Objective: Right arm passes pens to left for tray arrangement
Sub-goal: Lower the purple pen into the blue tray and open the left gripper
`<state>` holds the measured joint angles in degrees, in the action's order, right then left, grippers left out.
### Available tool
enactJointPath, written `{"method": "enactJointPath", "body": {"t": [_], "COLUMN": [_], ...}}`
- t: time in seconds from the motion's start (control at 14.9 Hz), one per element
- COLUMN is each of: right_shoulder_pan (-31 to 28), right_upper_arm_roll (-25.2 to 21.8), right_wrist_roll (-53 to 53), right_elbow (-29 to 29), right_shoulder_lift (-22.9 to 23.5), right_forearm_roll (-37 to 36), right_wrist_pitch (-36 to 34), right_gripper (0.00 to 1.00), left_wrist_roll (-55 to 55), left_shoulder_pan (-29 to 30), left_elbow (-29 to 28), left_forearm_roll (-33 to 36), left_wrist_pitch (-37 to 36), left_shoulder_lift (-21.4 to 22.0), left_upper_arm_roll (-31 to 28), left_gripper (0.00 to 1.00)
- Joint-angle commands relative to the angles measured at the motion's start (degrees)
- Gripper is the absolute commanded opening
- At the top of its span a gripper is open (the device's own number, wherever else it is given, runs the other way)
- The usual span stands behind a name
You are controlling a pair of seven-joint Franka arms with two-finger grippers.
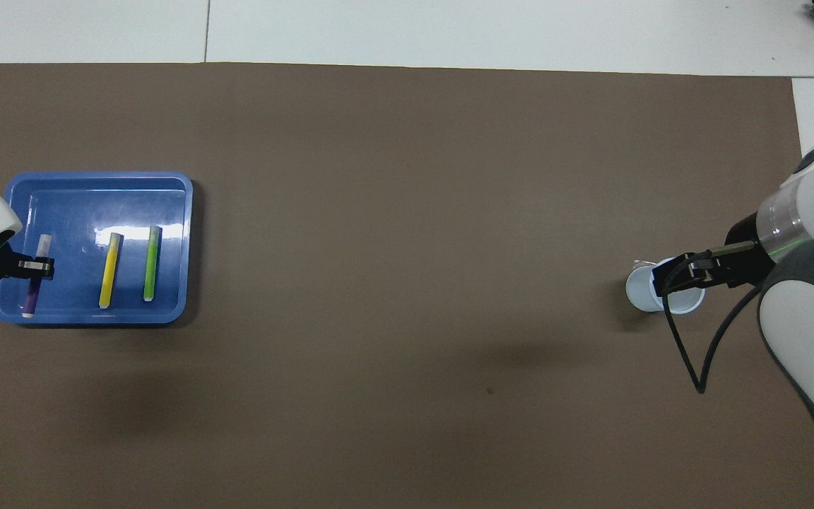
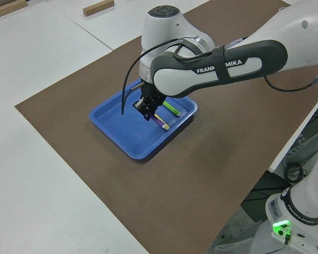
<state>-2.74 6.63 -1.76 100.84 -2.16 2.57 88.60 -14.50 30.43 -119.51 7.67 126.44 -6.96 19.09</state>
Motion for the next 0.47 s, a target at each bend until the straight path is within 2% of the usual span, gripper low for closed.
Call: {"method": "enactJointPath", "body": {"t": [0.0, 0.2, 0.4], "right_shoulder_pan": [0.37, 3.61, 4.06], "right_upper_arm_roll": [-0.65, -4.33, -4.79], "right_wrist_roll": [-0.62, -0.79, -0.71], "right_elbow": [1.29, 1.12, 1.12], "right_shoulder_lift": [-0.39, -0.31, -0.31], "right_forearm_roll": [-1.25, -0.81, -0.81], "right_wrist_pitch": [0.09, 0.35, 0.35], "right_gripper": [1.00, 1.00, 1.00], "left_wrist_roll": [-0.09, -0.09, 0.00], "left_shoulder_pan": [0.94, 0.95, 0.94], "left_elbow": [1.65, 1.65, 1.65], "left_forearm_roll": [1.38, 2.43, 2.53], "left_wrist_pitch": [4.06, 8.28, 10.40], "left_shoulder_lift": [-4.46, -7.54, -9.12], "left_upper_arm_roll": [0.51, -0.37, -0.55], "left_gripper": [0.00, 0.00, 0.00]}}
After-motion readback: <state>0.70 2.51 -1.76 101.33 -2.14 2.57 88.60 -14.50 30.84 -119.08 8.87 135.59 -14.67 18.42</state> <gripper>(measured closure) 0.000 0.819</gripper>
